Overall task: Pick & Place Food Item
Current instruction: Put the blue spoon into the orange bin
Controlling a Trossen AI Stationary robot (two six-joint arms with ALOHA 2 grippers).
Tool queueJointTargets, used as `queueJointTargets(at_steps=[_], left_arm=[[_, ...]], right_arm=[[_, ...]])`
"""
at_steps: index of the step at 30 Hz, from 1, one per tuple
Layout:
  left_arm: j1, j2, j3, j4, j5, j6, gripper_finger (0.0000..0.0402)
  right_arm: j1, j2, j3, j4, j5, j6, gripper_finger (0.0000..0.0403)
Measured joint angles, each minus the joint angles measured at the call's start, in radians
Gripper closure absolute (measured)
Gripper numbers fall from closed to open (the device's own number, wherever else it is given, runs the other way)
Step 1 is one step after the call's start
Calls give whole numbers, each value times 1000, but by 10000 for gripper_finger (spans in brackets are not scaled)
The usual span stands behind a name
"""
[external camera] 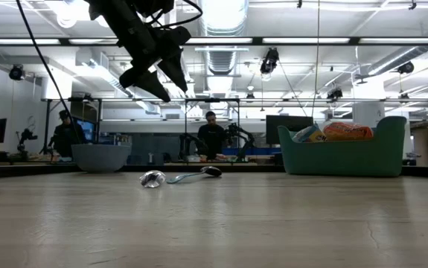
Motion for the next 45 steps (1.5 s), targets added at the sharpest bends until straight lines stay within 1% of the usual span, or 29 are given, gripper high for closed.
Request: queueJointTargets(at_steps=[4, 9, 12, 13, 15, 19, 25, 30, 33, 36, 39, 42, 45], left_arm=[[0, 0, 0, 0, 0, 0, 122], [0, 0, 0, 0, 0, 0, 122], [0, 0, 0, 0, 0, 0, 122], [0, 0, 0, 0, 0, 0, 122], [0, 0, 0, 0, 0, 0, 122], [0, 0, 0, 0, 0, 0, 122], [0, 0, 0, 0, 0, 0, 122], [0, 0, 0, 0, 0, 0, 122], [0, 0, 0, 0, 0, 0, 122], [0, 0, 0, 0, 0, 0, 122], [0, 0, 0, 0, 0, 0, 122], [0, 0, 0, 0, 0, 0, 122], [0, 0, 0, 0, 0, 0, 122]], right_arm=[[-16, -61, -21, -28, 186, -71, 260], [-51, -150, -95, -22, 363, -186, 260], [-82, -202, -159, 44, 482, -288, 260], [-95, -220, -183, 83, 510, -333, 260], [-128, -257, -237, 179, 533, -445, 260], [-208, -323, -357, 389, 529, -696, 260], [-328, -432, -534, 691, 523, -1009, 260], [-407, -528, -659, 872, 524, -1250, 260], [-454, -589, -752, 1052, 520, -1418, 260], [-505, -656, -850, 1247, 469, -1580, 260], [-565, -715, -946, 1448, 379, -1724, 260], [-634, -749, -1032, 1636, 297, -1841, 260], [-693, -763, -1103, 1777, 246, -1977, 260]])
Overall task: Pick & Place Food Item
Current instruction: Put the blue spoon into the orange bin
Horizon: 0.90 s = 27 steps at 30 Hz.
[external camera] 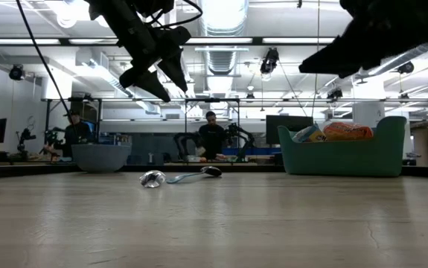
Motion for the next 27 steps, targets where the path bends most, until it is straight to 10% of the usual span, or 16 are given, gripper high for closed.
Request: queueJointTargets(at_steps=[10, 27], left_arm=[[0, 0, 0, 0, 0, 0, 122], [0, 0, 0, 0, 0, 0, 122]], right_arm=[[-193, -23, -144, 351, -161, -217, 260], [-381, -16, -81, 273, -295, -264, 260]])
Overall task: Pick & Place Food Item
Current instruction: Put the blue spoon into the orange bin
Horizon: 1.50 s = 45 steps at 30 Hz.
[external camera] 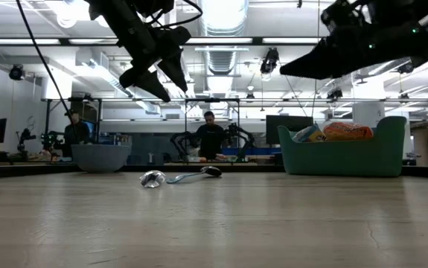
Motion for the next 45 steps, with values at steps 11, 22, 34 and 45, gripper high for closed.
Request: queueJointTargets(at_steps=[11, 22, 34, 45], left_arm=[[0, 0, 0, 0, 0, 0, 122], [0, 0, 0, 0, 0, 0, 122], [0, 0, 0, 0, 0, 0, 122], [0, 0, 0, 0, 0, 0, 122]], right_arm=[[1, 354, 256, -209, 169, -237, 260], [-6, 750, 494, -207, 257, -526, 260], [-40, 898, 642, -220, 181, -720, 260], [-44, 945, 688, -264, 115, -744, 254]])
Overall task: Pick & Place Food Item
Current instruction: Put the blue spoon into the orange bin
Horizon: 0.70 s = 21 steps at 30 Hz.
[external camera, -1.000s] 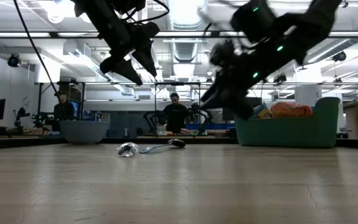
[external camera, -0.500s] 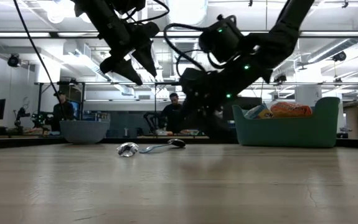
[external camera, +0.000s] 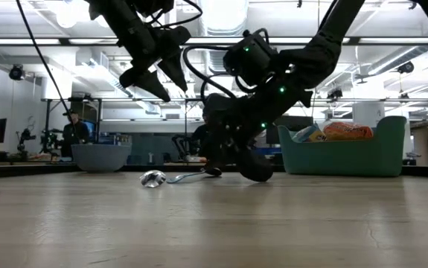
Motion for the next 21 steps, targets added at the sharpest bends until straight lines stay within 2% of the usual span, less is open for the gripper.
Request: queueJointTargets(at_steps=[9, 15, 21], left_arm=[[0, 0, 0, 0, 0, 0, 122], [0, 0, 0, 0, 0, 0, 122], [0, 0, 0, 0, 0, 0, 122]], right_arm=[[-26, 4, 8, -24, -67, -20, 217], [-41, 5, 96, -234, -69, -29, 216], [-51, 5, 165, -296, -79, -34, 216]])
